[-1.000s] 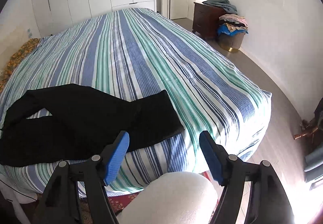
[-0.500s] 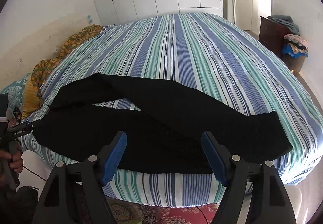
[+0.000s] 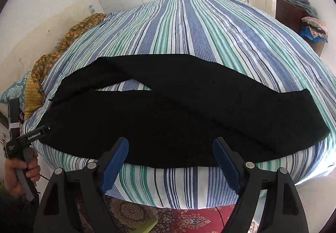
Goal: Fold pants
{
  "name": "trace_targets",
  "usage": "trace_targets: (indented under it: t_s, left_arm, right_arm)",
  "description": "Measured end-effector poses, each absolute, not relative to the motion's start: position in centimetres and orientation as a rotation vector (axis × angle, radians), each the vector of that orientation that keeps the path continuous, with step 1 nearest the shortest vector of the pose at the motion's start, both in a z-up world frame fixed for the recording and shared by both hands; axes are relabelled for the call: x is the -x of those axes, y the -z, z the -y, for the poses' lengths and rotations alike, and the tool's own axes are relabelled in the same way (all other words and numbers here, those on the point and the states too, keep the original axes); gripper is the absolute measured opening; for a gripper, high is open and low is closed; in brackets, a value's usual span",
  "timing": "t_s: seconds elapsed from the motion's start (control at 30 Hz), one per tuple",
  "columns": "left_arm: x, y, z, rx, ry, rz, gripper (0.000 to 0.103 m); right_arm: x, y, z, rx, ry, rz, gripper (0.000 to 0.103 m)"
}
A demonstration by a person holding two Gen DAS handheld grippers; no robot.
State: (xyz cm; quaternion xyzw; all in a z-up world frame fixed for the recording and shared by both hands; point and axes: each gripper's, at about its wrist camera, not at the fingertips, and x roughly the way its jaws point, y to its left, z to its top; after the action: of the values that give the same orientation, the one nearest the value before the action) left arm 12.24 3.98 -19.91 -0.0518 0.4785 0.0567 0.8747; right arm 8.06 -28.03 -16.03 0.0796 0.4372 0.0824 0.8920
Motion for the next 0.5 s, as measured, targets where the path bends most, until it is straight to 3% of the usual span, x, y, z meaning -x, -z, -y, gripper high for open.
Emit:
trace_targets:
  t_s: [0.27,0.5]
  left_arm:
    - [-12.0,23.9,-2.9,0.011,-0.114,-1.041,0.102]
    - [-12.3,24.0,-2.7,0.047,-0.127,-1.066,0.103]
  right_arm:
    - [-12.5,23.2,24.7,-0.127,-0.179,-0.956,0.083]
    - [-12.8,24.9,24.6,-0.163,-0.246,-0.960,0.103]
